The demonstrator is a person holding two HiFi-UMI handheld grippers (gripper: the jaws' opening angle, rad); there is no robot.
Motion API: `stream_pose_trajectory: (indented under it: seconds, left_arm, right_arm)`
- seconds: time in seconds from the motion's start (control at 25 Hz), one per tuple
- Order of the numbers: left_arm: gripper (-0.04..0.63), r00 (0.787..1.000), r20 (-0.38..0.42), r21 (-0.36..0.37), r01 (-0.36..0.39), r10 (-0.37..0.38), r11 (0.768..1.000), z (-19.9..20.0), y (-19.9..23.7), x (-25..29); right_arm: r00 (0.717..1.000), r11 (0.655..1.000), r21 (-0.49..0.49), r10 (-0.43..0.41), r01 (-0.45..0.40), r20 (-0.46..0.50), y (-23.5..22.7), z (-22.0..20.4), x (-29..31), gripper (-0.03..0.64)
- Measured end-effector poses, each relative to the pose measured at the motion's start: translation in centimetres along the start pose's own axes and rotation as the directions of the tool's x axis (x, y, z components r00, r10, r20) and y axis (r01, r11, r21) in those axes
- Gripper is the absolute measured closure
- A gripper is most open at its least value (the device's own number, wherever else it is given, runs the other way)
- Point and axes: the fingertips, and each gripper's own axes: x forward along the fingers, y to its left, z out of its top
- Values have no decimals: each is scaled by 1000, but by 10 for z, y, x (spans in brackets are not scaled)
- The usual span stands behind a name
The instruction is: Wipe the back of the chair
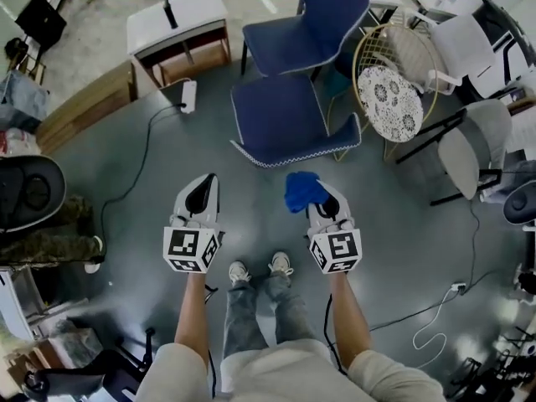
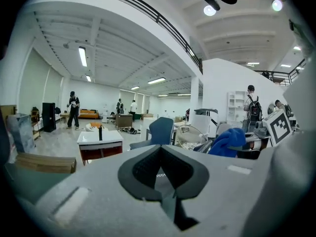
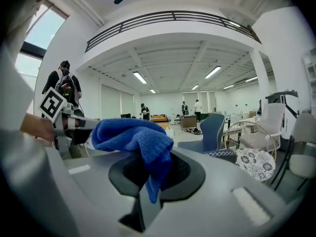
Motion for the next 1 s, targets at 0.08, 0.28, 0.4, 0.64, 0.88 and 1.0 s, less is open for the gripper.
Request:
stream_pose_trajectory:
  seconds: [0.08, 0.28, 0.4, 0.64, 0.88, 1.0]
  left_arm:
    - [595, 1000, 18, 7, -11, 11, 1000, 25, 5, -13]
    - [595, 998, 51, 32, -31, 29, 999, 73, 11, -45]
    - [595, 997, 70, 47, -39, 35, 998, 96, 13, -57]
    - [595, 996, 84, 60, -36, 30, 998, 136, 11, -85]
    - [595, 992, 119, 76, -60, 51, 995, 164, 17, -97]
    - [595, 990, 128, 76, -71, 61, 995, 171, 24, -104]
  right_arm:
    - [1000, 1000, 0, -10, 10, 6, 2, 20, -5, 571]
    - [999, 1000, 1, -30, 30, 28, 5, 64, -18, 571]
    - [998, 999, -10, -35, 36, 51, 1, 92, -23, 571]
    - [996, 998, -13, -54, 55, 74, 4, 136, -45, 572]
    - [995, 998, -45, -45, 50, 94, 5, 165, -48, 572]
    - [994, 997, -48, -48, 53, 101, 7, 175, -49, 572]
